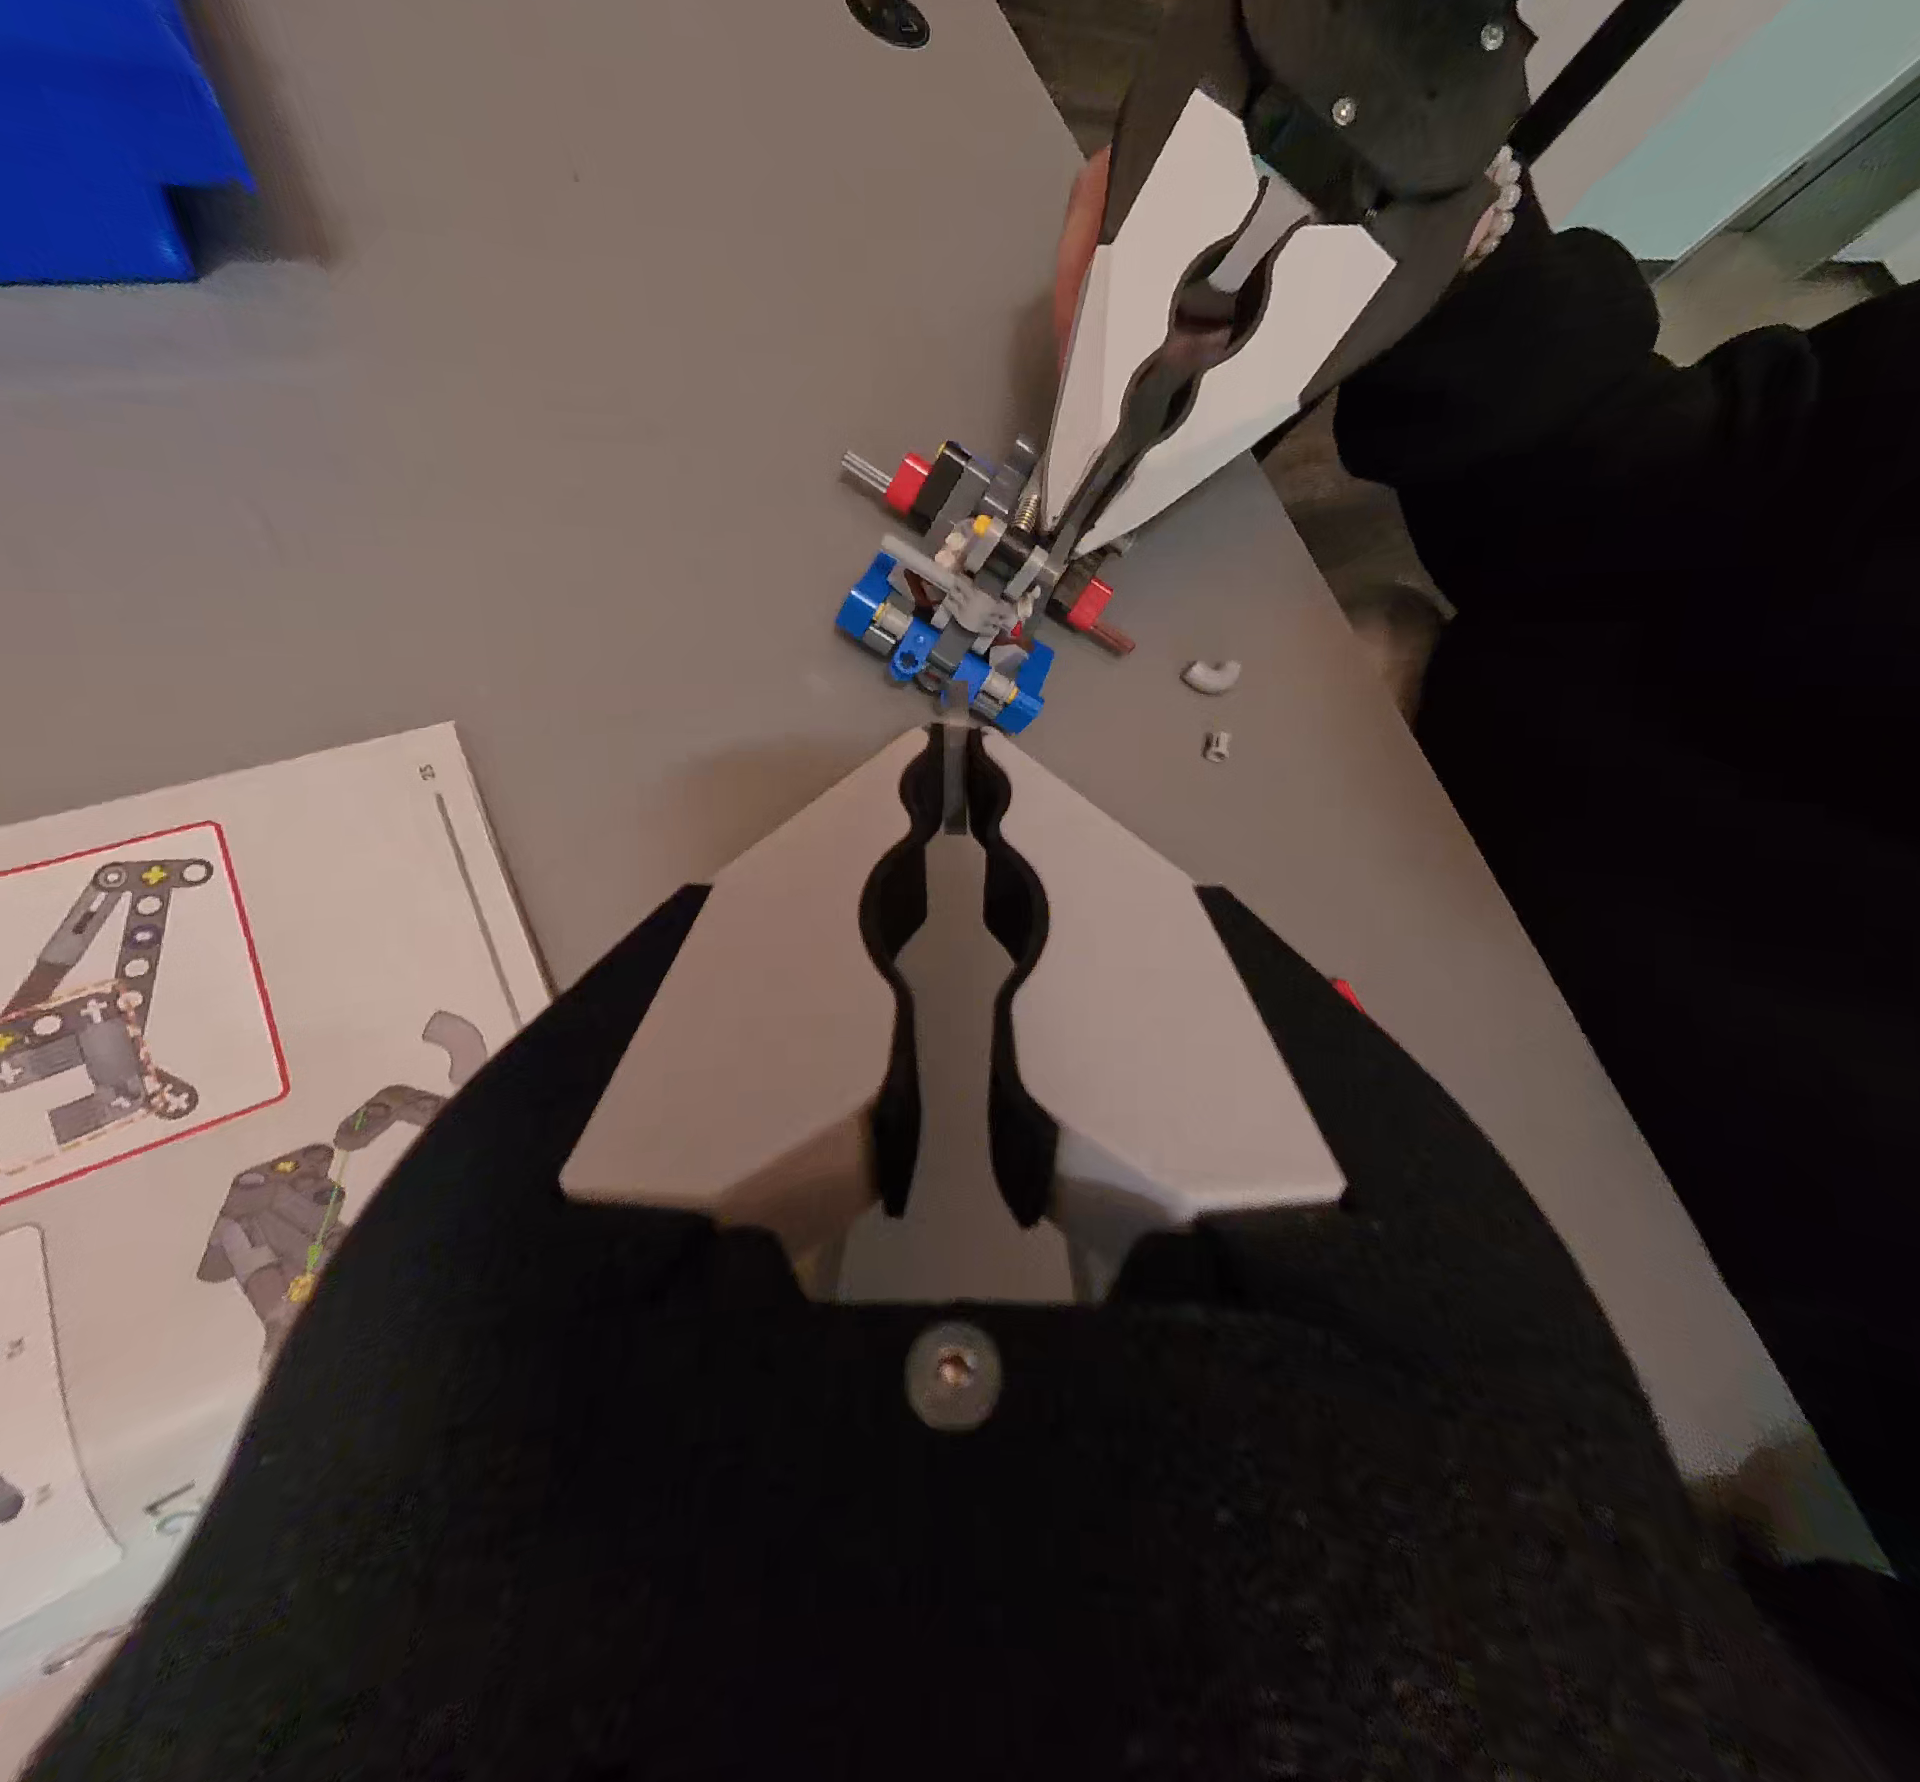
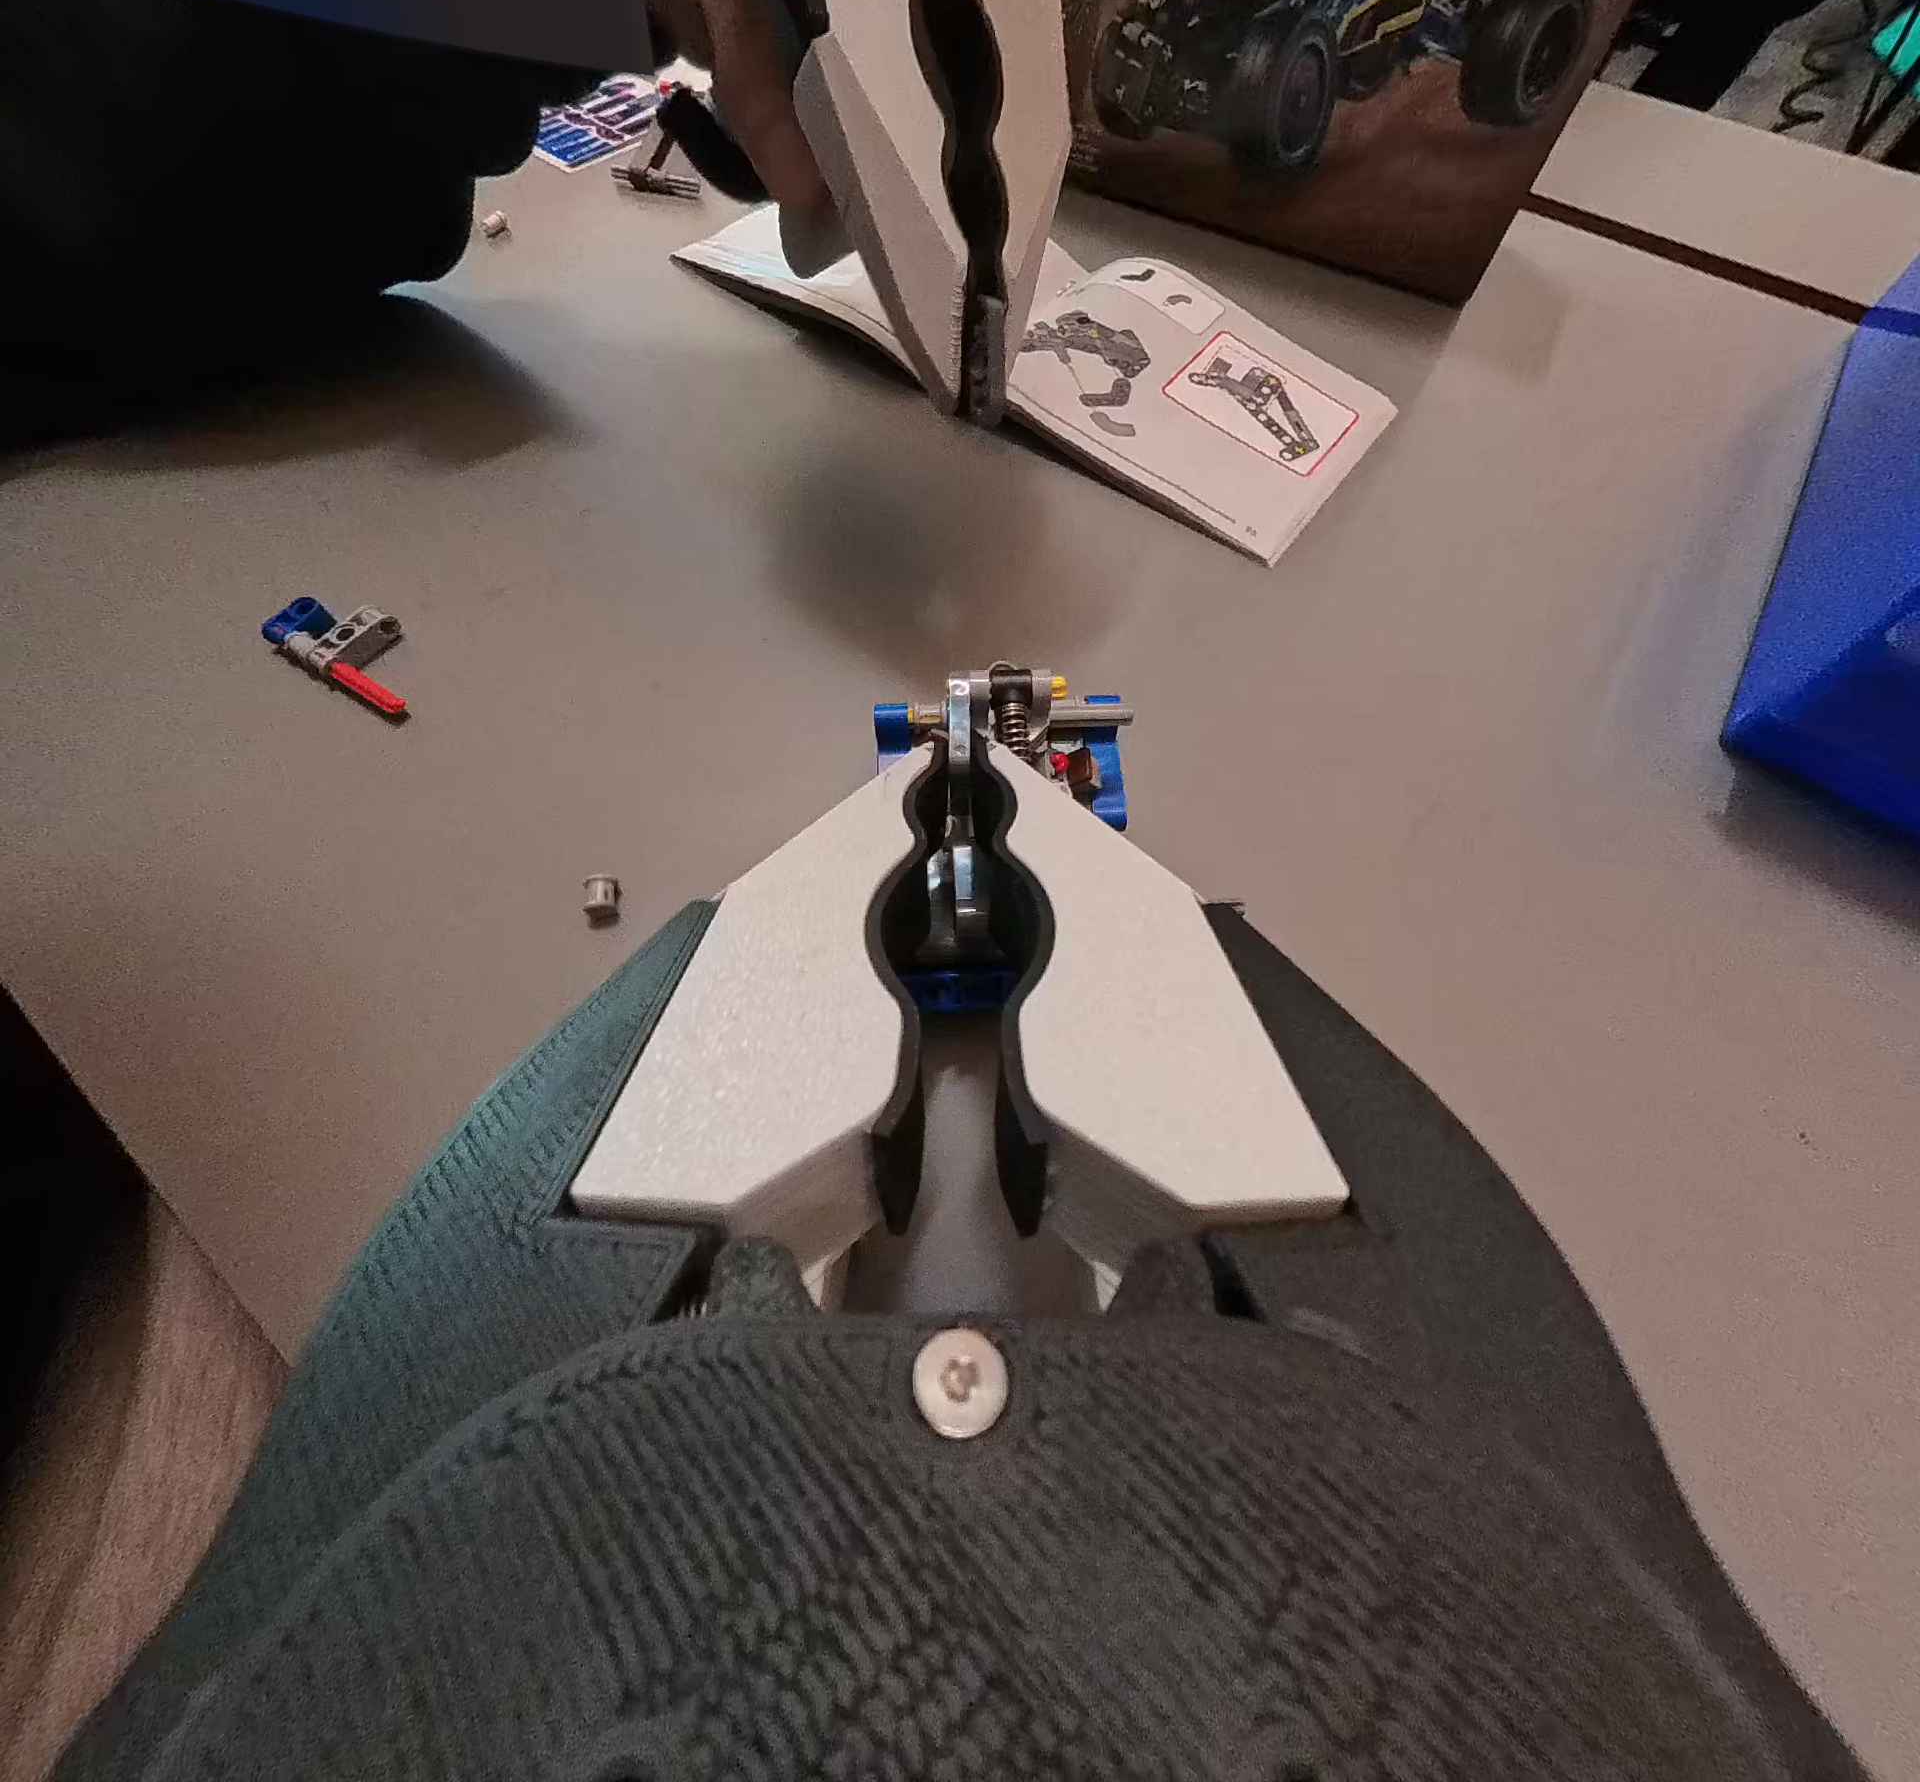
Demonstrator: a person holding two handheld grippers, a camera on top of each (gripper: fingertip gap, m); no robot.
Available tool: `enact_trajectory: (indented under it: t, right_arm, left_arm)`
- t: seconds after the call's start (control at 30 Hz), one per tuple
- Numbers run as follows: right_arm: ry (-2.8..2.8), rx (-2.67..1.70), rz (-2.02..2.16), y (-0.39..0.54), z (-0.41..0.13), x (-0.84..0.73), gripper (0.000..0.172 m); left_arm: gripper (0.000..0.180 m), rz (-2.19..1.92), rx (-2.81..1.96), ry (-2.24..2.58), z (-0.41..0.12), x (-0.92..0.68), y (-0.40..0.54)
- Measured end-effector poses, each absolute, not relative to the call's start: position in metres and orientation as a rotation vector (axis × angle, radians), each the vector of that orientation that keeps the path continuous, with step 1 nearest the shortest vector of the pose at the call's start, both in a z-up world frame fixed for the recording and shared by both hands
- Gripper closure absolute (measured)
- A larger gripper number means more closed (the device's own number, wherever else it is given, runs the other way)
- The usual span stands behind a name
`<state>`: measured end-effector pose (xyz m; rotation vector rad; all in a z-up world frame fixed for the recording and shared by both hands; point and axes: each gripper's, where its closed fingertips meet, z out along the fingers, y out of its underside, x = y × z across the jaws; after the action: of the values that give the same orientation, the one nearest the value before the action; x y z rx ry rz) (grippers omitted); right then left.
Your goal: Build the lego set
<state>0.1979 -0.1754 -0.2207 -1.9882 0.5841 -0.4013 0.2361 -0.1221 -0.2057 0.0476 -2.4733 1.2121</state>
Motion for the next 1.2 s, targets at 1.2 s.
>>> enact_trajectory:
  t: [1.2]
  right_arm:
    - [0.432,-2.162,-1.225,-0.213,-0.211,0.196,0.168]
  left_arm:
    - [0.180,0.695,-0.012,-2.337,-0.266,0.193,-0.094]
